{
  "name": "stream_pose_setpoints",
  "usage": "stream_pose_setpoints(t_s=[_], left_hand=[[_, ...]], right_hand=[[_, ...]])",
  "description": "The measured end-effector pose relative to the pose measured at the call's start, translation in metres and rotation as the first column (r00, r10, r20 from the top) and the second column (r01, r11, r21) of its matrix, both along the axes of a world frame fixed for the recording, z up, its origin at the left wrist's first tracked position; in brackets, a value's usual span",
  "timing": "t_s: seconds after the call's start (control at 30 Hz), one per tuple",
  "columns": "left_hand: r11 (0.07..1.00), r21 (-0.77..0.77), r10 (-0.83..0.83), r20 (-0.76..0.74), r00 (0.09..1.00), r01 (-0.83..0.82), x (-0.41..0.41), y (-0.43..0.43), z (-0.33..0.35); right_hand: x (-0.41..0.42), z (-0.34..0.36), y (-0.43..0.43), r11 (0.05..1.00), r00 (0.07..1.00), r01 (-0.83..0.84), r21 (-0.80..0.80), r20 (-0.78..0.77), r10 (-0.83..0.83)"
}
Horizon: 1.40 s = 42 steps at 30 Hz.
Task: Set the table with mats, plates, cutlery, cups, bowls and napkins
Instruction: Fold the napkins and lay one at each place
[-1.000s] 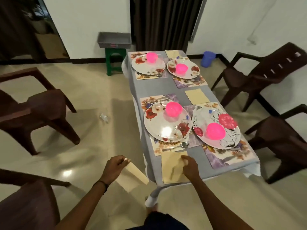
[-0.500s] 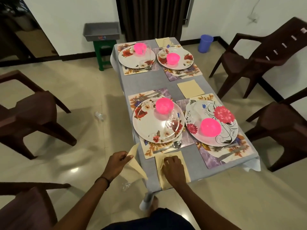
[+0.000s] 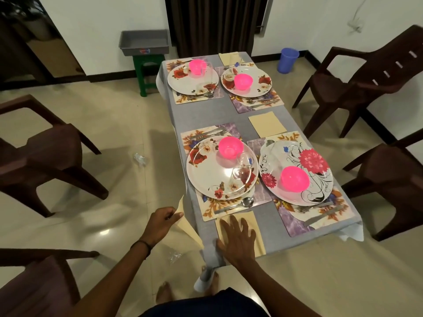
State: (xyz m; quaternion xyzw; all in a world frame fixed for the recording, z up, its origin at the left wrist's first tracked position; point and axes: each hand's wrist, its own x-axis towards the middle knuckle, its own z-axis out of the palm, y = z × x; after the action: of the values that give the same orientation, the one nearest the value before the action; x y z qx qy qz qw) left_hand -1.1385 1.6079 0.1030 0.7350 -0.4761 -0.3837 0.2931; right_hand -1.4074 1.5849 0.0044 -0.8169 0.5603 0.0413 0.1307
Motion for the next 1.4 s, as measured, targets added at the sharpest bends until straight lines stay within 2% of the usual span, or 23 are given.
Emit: stream_pose_setpoints(t_s=[0.13, 0.23, 0.33, 0.5, 0.57, 0.7, 0.87, 0.9, 0.97, 1.03, 1.1, 1.17, 1.3, 1.4], left_hand=[[1.000, 0.016, -0.007, -0.006, 1.000, 0.007, 0.004, -0.002, -0.003], [1.000, 0.014, -0.012, -0.001, 1.000, 0.012, 0.001, -0.004, -0.001], [1.000, 0.019, -0.011, -0.006, 1.000, 0.011, 0.002, -0.007, -0.005], [0.999, 0.015, -0.029, 0.008, 1.000, 0.029, -0.002, -0.012, -0.007], [0.999, 0.017, -0.033, 0.005, 0.999, 0.033, -0.001, -0.012, -0.010], [0.999, 0.020, -0.049, 0.014, 0.999, 0.049, -0.003, -0.016, -0.014], [0.997, 0.031, -0.065, 0.007, 0.998, 0.065, -0.009, -0.019, -0.018], [0.997, 0.034, -0.068, -0.002, 0.998, 0.068, -0.010, -0.019, -0.018], [0.997, 0.036, -0.070, -0.017, 0.997, 0.071, -0.012, -0.022, -0.015], [0.996, 0.056, -0.070, -0.027, 0.997, 0.072, -0.013, -0.024, -0.013], [0.995, 0.074, -0.069, -0.034, 0.997, 0.072, -0.012, -0.025, -0.012], [0.994, 0.085, -0.062, -0.037, 0.997, 0.065, -0.010, -0.025, -0.013], [0.995, 0.081, -0.059, -0.043, 0.997, 0.063, -0.011, -0.026, -0.016], [0.994, 0.092, -0.058, -0.036, 0.998, 0.061, -0.014, -0.027, -0.015]], right_hand=[[-0.005, -0.003, -0.001, 0.999, 0.997, -0.046, 0.010, 0.055, 0.046], [-0.010, -0.006, 0.003, 0.993, 0.988, -0.057, -0.106, 0.140, 0.072], [-0.004, -0.008, 0.010, 0.982, 0.996, 0.013, -0.190, 0.094, 0.005], [0.015, -0.018, 0.010, 0.987, 0.990, 0.139, -0.084, 0.041, -0.136], [0.018, -0.021, 0.012, 0.984, 0.988, 0.147, -0.101, 0.054, -0.142], [0.005, -0.022, 0.007, 0.978, 0.993, 0.085, -0.189, 0.092, -0.069], [-0.018, -0.026, 0.010, 0.933, 0.975, -0.122, -0.337, 0.133, 0.176], [-0.019, -0.022, 0.012, 0.929, 0.978, -0.091, -0.359, 0.143, 0.151], [-0.022, -0.010, 0.012, 0.938, 0.975, 0.158, -0.308, 0.201, -0.098], [-0.028, 0.000, 0.008, 0.853, 0.850, 0.499, -0.153, 0.278, -0.448], [-0.038, 0.004, 0.005, 0.727, 0.709, 0.684, -0.053, 0.283, -0.646], [-0.047, 0.005, 0.002, 0.706, 0.688, 0.708, -0.036, 0.264, -0.676], [-0.055, 0.005, -0.007, 0.775, 0.760, 0.632, -0.010, 0.204, -0.617], [-0.056, 0.008, -0.018, 0.783, 0.771, 0.622, 0.011, 0.166, -0.615]])
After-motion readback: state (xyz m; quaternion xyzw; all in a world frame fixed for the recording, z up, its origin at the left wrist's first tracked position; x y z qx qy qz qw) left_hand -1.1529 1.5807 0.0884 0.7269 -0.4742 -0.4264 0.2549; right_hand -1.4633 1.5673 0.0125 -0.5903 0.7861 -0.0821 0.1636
